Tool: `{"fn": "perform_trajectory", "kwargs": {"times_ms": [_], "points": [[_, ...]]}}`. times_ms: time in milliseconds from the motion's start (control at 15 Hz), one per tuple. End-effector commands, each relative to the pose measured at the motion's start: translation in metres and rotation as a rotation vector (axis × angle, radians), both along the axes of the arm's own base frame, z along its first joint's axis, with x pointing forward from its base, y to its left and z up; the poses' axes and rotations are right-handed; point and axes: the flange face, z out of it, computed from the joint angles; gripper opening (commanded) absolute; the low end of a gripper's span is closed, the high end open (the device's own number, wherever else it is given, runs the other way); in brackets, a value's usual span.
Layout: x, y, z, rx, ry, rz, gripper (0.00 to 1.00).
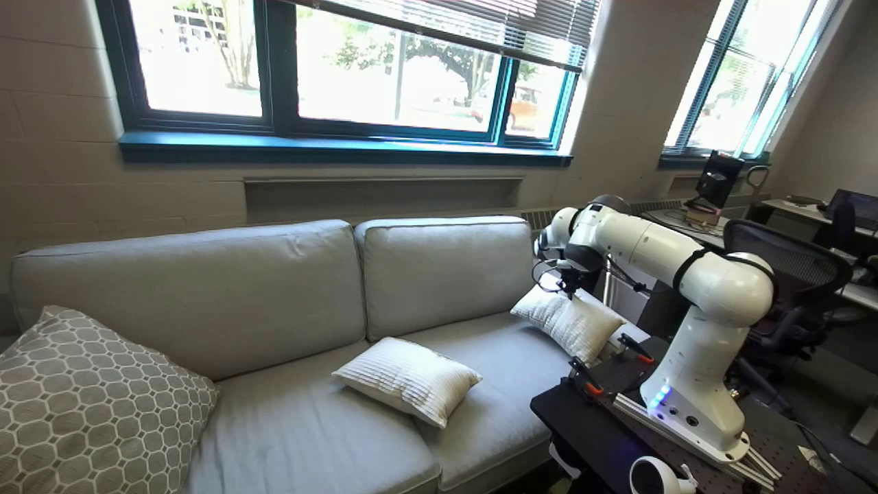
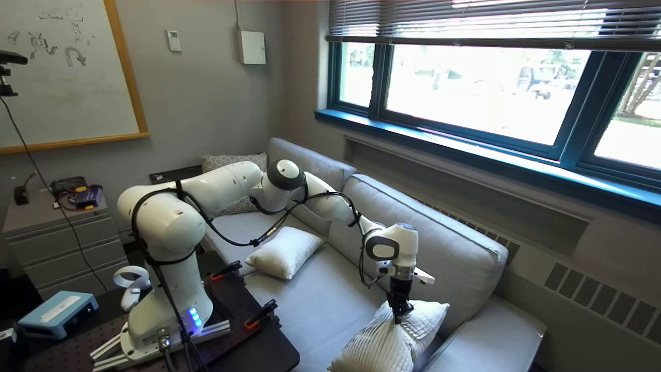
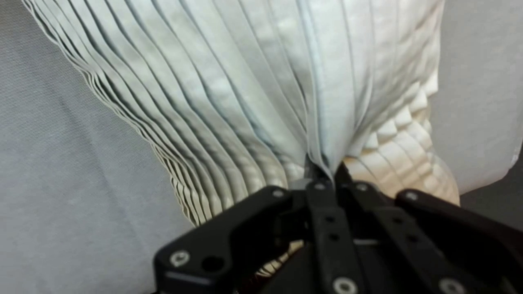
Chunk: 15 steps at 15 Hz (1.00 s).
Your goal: Set the striped pillows against the armrest
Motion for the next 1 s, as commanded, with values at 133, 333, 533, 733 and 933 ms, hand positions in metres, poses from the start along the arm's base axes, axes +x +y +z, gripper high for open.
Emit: {"fn": "perform_trajectory", "kwargs": {"times_ms": [133, 333, 533, 733, 933], "points": [[0.0042, 0.0088, -0.0104, 0.018, 0.011, 0.022, 0.01], [0.0015, 0.0065, -0.0089, 0.001, 0.019, 0.026, 0.01], [0.0024, 0.0027, -0.0046, -0.014, 0.01, 0.028, 0.01], [0.0051, 0.0008, -0.0026, -0.02, -0.001, 0.031, 0.01], [0.0098, 0.0015, -0.0047, -0.004, -0.005, 0.037, 0.01]]}}
